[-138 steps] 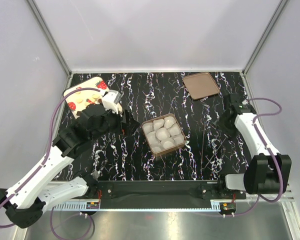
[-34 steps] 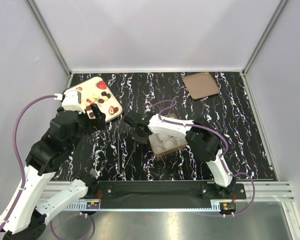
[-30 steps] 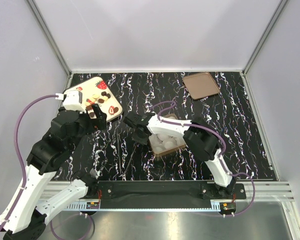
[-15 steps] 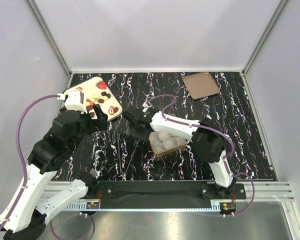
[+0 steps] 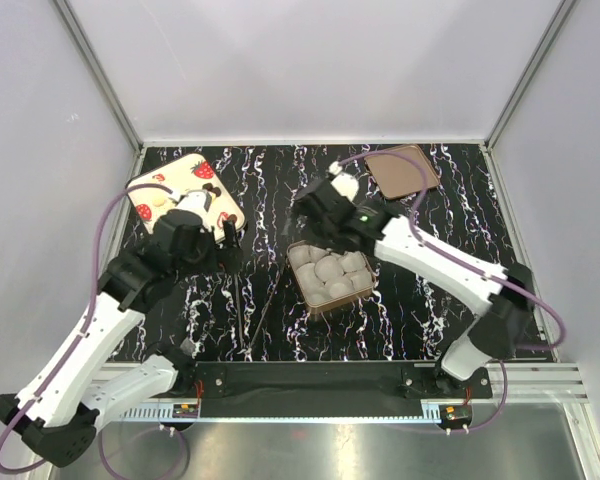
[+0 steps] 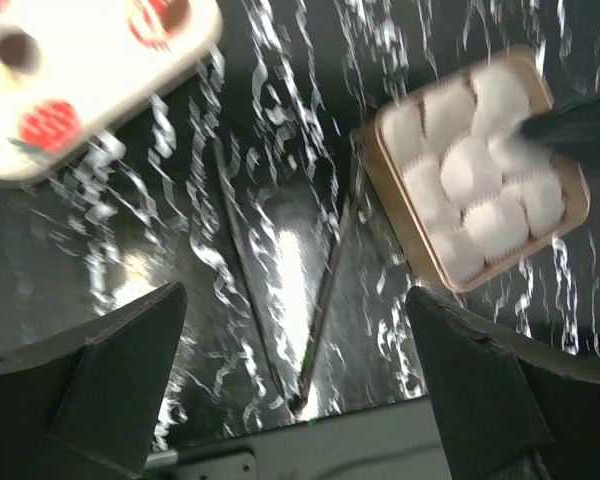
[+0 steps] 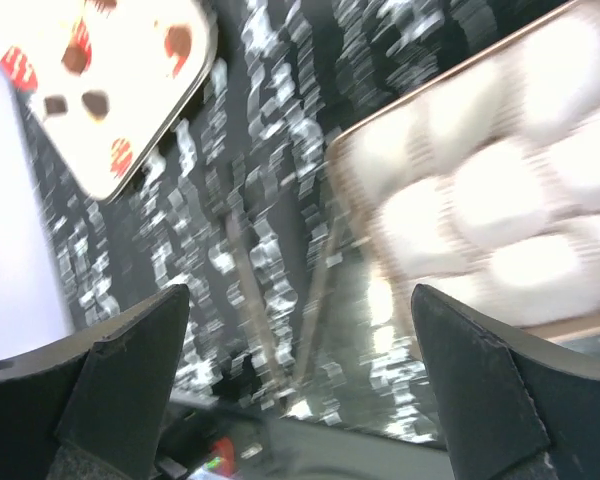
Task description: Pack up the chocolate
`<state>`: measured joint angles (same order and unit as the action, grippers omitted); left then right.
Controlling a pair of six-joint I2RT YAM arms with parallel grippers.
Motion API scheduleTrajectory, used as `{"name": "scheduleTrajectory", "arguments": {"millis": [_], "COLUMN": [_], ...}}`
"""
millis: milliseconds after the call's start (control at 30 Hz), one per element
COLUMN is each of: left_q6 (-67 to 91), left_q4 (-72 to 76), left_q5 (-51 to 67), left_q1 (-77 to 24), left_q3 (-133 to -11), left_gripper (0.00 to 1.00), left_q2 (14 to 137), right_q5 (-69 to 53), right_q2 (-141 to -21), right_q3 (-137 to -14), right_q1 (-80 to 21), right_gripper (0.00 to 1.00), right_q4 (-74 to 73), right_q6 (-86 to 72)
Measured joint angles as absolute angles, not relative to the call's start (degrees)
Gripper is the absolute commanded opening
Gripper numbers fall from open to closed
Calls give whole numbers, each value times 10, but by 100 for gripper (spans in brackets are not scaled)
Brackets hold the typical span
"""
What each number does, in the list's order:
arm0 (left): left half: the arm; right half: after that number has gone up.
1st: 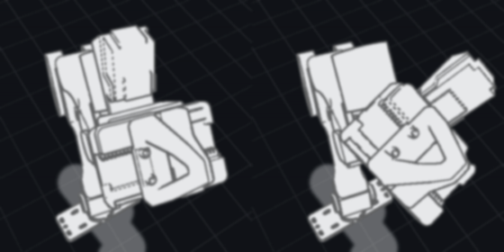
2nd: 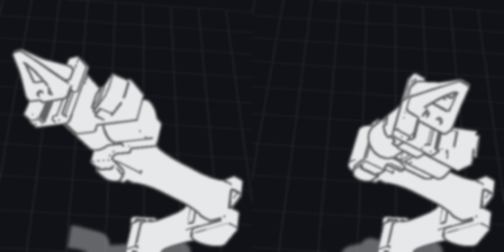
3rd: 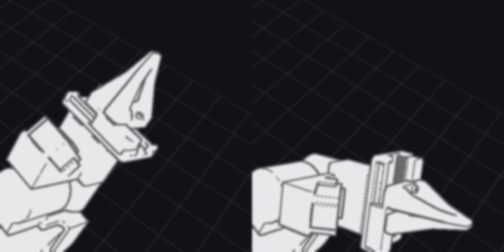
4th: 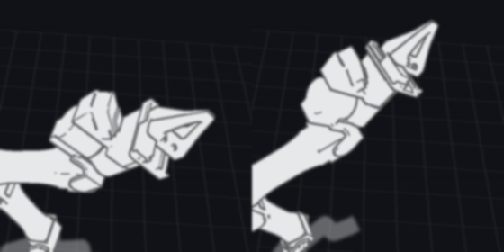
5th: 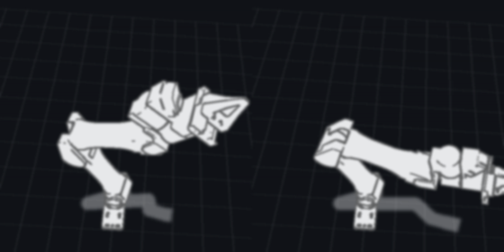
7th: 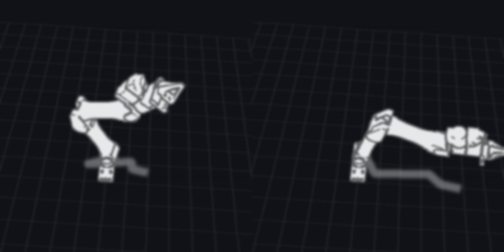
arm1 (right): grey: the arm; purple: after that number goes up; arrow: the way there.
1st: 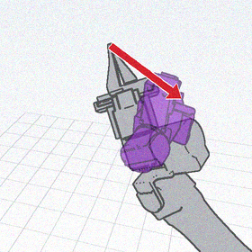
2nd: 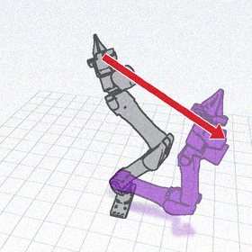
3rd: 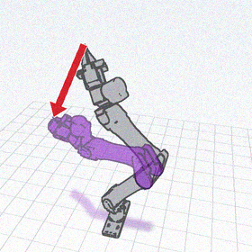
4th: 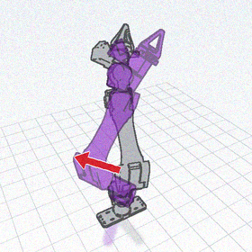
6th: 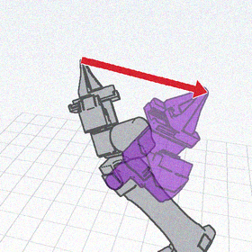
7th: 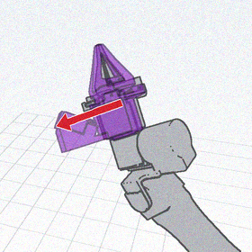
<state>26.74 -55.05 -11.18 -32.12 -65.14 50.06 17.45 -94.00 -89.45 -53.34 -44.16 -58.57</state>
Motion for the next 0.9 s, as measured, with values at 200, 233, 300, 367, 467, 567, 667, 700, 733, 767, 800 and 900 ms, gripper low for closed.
{"name": "scheduleTrajectory", "arguments": {"millis": [200, 233, 300, 367, 467, 567, 667, 700, 733, 767, 800, 900], "left_q6": [319, 329, 343, 357, 381, 402, 418, 420, 422, 423, 423, 422], "left_q4": [-541, -542, -541, -535, -520, -491, -465, -461, -456, -449, -440, -413], "left_q5": [-81, -83, -88, -97, -113, -116, -122, -123, -123, -124, -124, -124], "left_q1": [-372, -386, -409, -430, -467, -481, -481, -481, -481, -481, -481, -481], "left_q3": [-553, -541, -531, -523, -506, -472, -434, -427, -422, -419, -415, -404], "left_gripper": [99, 99, 99, 99, 98, 96, 96, 95, 94, 94, 94, 94], "left_q2": [508, 514, 528, 547, 576, 586, 594, 600, 609, 619, 629, 655], "right_q5": [262, 273, 289, 306, 321, 327, 330, 330, 331, 331, 331, 329], "right_q2": [-798, -769, -712, -650, -576, -532, -529, -529, -530, -532, -534, -546], "right_q3": [-837, -823, -794, -755, -689, -642, -634, -634, -634, -634, -634, -634], "right_q1": [-524, -524, -524, -524, -523, -523, -523, -523, -523, -523, -523, -523], "right_gripper": [100, 100, 100, 100, 100, 100, 100, 100, 100, 100, 100, 100], "right_q4": [-463, -461, -449, -432, -398, -377, -367, -362, -358, -354, -352, -344], "right_q6": [-508, -496, -480, -466, -454, -440, -426, -420, -415, -411, -409, -403]}}
